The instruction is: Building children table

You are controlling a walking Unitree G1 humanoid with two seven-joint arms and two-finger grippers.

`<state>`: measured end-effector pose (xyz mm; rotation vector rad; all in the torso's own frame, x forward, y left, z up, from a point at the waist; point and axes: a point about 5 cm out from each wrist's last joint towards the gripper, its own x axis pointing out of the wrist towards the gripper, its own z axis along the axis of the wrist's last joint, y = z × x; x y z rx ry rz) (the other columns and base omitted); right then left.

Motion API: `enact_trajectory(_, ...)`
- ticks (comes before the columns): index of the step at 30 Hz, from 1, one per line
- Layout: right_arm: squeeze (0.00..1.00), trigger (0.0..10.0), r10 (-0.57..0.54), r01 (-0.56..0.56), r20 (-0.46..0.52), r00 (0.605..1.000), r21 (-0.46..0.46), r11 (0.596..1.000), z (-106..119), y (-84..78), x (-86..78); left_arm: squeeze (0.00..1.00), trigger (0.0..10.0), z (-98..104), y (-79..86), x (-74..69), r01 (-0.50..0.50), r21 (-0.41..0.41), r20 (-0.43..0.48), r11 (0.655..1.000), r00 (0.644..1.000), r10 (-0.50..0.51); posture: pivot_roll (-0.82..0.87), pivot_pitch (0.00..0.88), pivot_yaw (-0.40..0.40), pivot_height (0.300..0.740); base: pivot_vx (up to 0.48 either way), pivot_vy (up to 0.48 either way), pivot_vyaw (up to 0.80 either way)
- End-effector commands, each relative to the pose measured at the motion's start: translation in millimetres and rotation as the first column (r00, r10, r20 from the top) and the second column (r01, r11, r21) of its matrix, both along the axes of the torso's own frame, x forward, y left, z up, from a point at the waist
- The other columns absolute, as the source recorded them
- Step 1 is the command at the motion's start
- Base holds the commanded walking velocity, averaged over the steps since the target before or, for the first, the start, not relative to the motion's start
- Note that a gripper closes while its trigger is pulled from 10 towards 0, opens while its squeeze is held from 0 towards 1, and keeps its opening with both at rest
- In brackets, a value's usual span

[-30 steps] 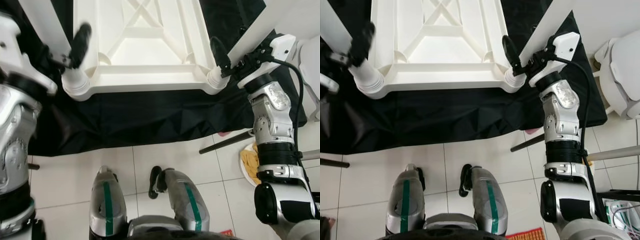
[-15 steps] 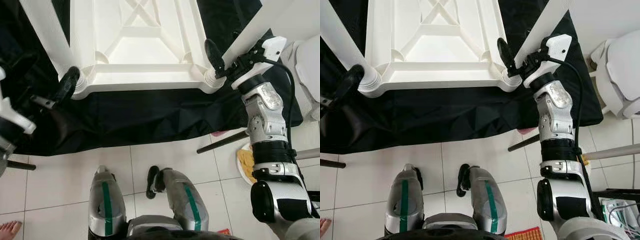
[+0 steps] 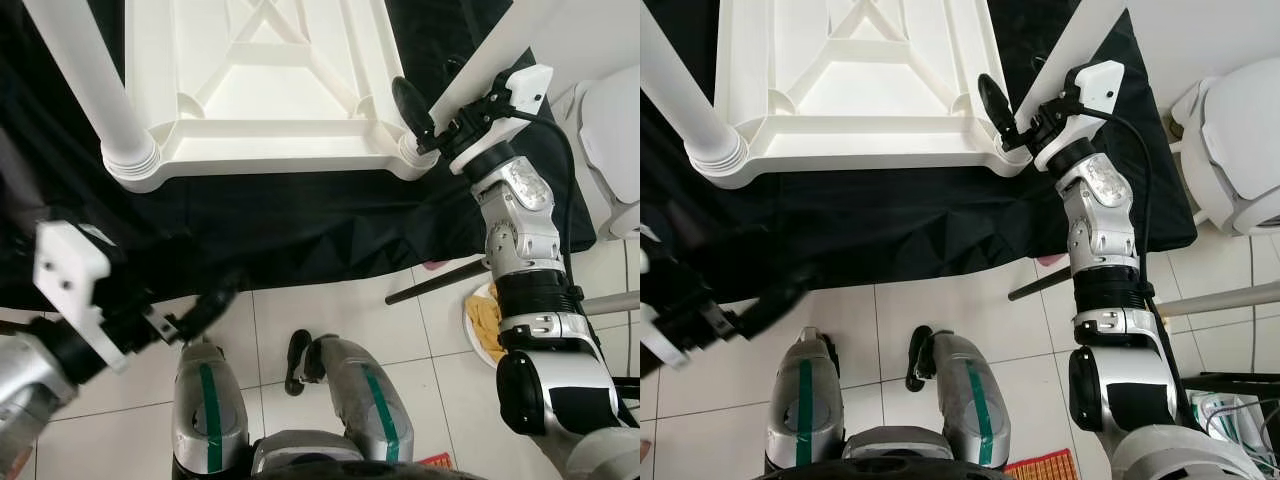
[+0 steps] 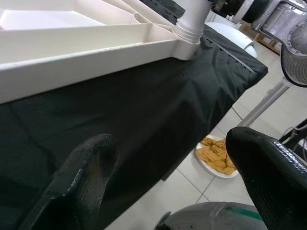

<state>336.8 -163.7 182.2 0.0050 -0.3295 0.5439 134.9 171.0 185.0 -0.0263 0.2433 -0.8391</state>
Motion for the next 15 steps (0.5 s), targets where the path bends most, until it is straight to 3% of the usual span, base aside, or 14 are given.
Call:
enact_trajectory(1, 0.00, 10.0, 0.015, -0.015, 0.002, 1.000, -0.003, 1.000, -0.1, 3.2, 1.3, 0.00, 10.0, -2.4, -2.4, 5.4, 0.017, -0.017, 0.007, 1.000, 1.000, -0.017, 0.24, 0.150, -0.186, 0.740, 0.000, 0.000, 0.00)
enact_trajectory(3, 0.00, 10.0, 0.017, -0.017, 0.001, 1.000, 0.001, 1.000, -1.1, 5.3, 1.2, 0.00, 10.0, -5.1, -2.7, 22.1, -0.065, -0.033, 0.037, 0.997, 0.997, 0.066, 0.24, 0.149, -0.181, 0.740, 0.000, 0.000, 0.00)
enact_trajectory(9, 0.00, 10.0, 0.019, -0.019, 0.007, 1.000, 0.006, 1.000, -0.9, 7.7, 0.8, 0.00, 10.0, -3.9, -2.5, 44.3, -0.167, -0.023, 0.098, 0.986, 0.981, 0.168, 0.23, 0.144, -0.170, 0.740, 0.000, 0.000, 0.00)
enact_trajectory(10, 0.00, 10.0, 0.015, -0.015, 0.010, 1.000, 0.007, 1.000, -0.7, 7.3, 0.7, 0.00, 10.0, -2.7, -1.4, 55.3, -0.228, -0.014, 0.132, 0.974, 0.965, 0.228, 0.22, 0.141, -0.164, 0.740, 0.000, 0.000, 0.00)
enact_trajectory(15, 0.00, 10.0, 0.001, -0.001, 0.017, 1.000, 0.008, 1.000, -0.7, 4.9, -0.1, 0.00, 10.0, -1.3, -7.7, 73.2, -0.275, -0.039, 0.160, 0.961, 0.947, 0.278, 0.21, 0.134, -0.153, 0.740, 0.000, 0.000, 0.00)
